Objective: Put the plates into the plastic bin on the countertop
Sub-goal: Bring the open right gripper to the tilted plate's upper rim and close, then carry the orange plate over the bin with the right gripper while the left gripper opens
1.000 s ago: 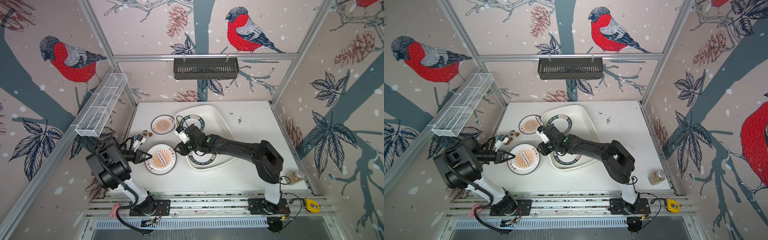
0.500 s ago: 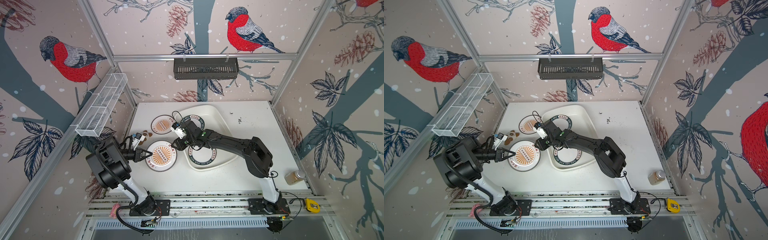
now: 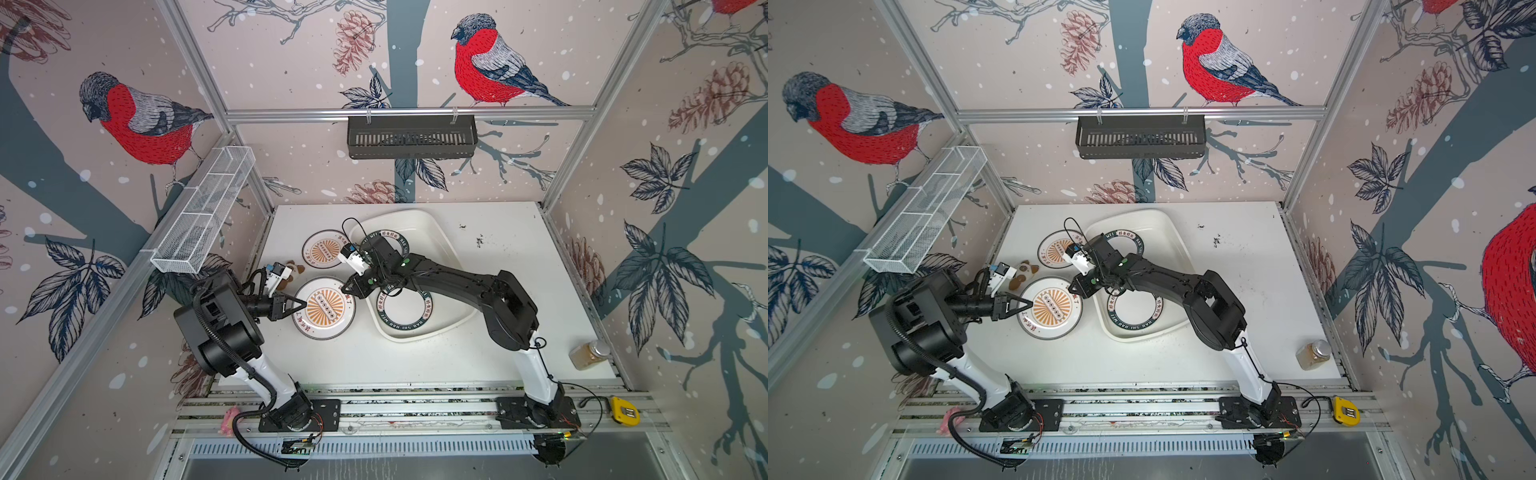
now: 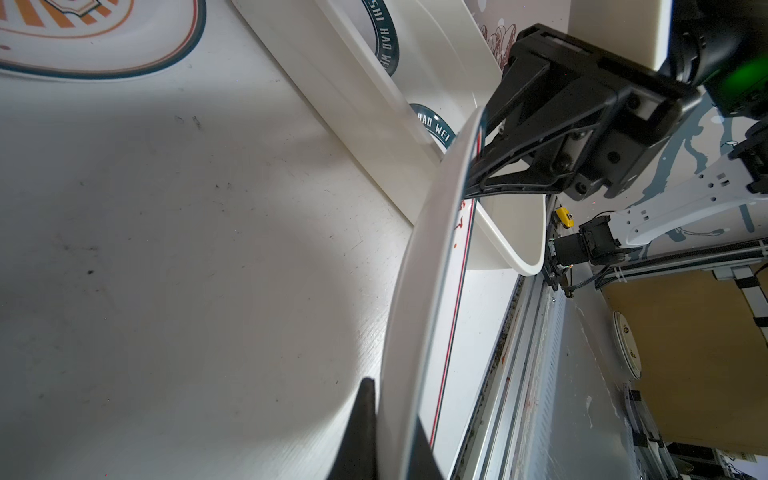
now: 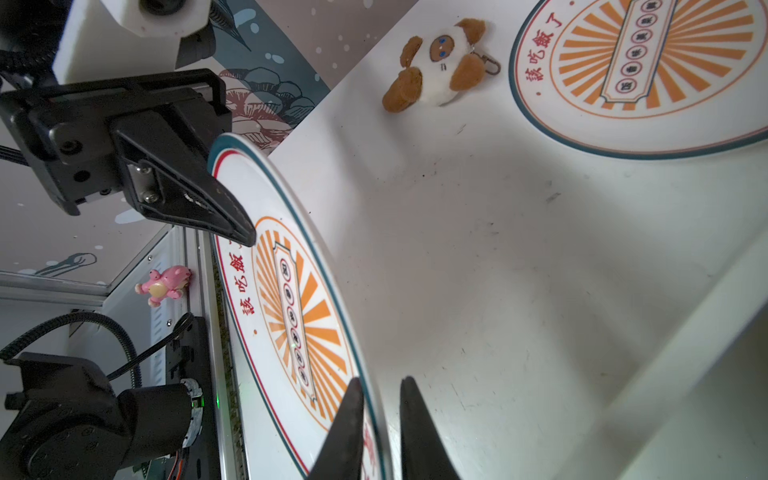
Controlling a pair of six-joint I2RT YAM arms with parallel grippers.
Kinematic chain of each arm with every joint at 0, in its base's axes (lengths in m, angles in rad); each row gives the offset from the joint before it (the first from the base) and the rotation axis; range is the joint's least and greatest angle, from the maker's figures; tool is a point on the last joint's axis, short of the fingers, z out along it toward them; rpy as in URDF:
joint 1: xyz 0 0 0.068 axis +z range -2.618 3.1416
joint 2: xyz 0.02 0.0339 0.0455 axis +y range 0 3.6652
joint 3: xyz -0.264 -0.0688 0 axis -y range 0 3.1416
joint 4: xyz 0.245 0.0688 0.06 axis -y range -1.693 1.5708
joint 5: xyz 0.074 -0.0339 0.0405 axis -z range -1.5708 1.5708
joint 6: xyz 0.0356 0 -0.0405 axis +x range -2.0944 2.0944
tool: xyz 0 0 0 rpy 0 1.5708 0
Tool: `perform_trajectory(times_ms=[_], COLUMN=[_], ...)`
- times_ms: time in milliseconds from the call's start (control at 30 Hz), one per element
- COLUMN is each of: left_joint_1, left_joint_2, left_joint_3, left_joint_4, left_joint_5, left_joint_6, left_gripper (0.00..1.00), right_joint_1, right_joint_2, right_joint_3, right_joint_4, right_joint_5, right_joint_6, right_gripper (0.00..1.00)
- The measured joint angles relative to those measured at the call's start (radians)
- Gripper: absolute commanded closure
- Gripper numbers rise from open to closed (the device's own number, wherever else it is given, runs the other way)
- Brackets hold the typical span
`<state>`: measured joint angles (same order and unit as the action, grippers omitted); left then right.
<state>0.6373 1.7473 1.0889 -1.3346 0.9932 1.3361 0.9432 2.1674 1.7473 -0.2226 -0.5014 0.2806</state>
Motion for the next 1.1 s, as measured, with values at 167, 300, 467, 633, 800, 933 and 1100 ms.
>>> perform_trajectory(times_ms=[167,300,467,633,800,933,1100], left_joint_1=[-0.016,-0.024,-0.025,-0.026,-0.027,-0.027,-0.027], left_joint_2=[0.000,0.000,0.002,0.002,0.002,0.002,0.001], left_joint_3=[0.002,0.006,0.011,0.011,0.013,0.015,0.015], left_joint_4=[0.000,0.004,0.005,0.004,-0.003,-0.005,-0.008], left_joint_5=[0.008,0.014,0.023,0.029,0.053,0.056,0.057], left_joint_6=[-0.002,-0.001,0.004,0.003,-0.001,-0.001,-0.001], left_gripper=[1.00,1.00,1.00,0.73,0.59,0.47,0.42], right_joint_1=[-0.006,-0.015,-0.023,-0.031,-0.047,-0.061,-0.082], right_joint_2=[0.000,0.000,0.000,-0.002,-0.014,-0.031,-0.048], right_joint_3=[-0.001,-0.002,-0.003,-0.003,-0.003,-0.001,0.008], right_joint_4=[0.000,-0.001,0.001,0.001,-0.003,-0.004,-0.010], right_joint_5=[-0.027,-0.078,-0.122,-0.136,-0.118,-0.089,-0.067], right_joint_6=[0.000,-0.023,-0.042,-0.030,0.004,0.028,0.035], right_gripper=[0.82,0.95,0.97,0.98,0.98,0.98,0.98])
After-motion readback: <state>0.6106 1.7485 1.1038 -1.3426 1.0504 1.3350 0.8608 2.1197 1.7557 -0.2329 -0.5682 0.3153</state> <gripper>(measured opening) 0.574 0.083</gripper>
